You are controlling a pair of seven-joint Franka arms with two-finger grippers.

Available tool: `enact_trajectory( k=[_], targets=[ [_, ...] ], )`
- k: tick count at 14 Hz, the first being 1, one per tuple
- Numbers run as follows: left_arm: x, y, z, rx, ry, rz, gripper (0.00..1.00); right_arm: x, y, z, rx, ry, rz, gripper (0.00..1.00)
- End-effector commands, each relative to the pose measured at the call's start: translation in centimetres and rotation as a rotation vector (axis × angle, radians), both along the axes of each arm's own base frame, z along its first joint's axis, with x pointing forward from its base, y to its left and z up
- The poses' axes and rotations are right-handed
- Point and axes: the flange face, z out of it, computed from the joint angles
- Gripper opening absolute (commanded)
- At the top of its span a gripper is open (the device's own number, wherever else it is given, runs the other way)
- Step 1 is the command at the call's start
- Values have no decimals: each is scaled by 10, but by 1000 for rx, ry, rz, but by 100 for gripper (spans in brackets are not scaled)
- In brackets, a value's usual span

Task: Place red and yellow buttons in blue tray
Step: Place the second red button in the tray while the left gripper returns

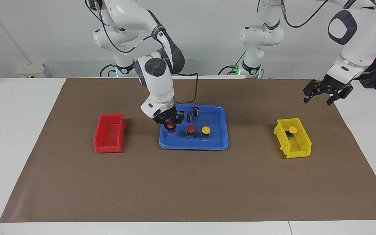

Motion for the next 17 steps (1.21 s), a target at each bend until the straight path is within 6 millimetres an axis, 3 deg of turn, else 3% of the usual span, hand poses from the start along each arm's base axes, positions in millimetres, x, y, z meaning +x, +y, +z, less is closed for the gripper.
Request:
enact_trajectory(
  k=[1,2,6,8,9,11,13,15,17],
  targets=[
    [0,-8,-63,-12,-31,34,89,-9,-4,-18,-2,-20,12,32],
    [-1,-7,-79,-10,-33,43,83,-11,-5,-23,-3,-17,12,32],
    [-7,1,-121,-5,-38,74,77,-16,15,-45,-8,-13,39,34],
    [-11,2,-133,-3,-55,81,76,-16,14,-45,-12,-8,40,58],
    [-11,2,-136,-3,-52,82,76,-16,13,-46,-13,-5,39,63],
    [-11,2,-143,-1,-40,82,76,-12,10,-41,-15,-4,33,97],
    [-17,2,-154,-2,-27,98,75,1,-2,-13,-4,-23,9,100],
    [-18,1,-161,-2,-44,110,75,23,-38,42,-3,-14,-54,100],
    [-19,2,-170,0,-47,118,73,32,-95,97,-1,-14,-128,100]
  ],
)
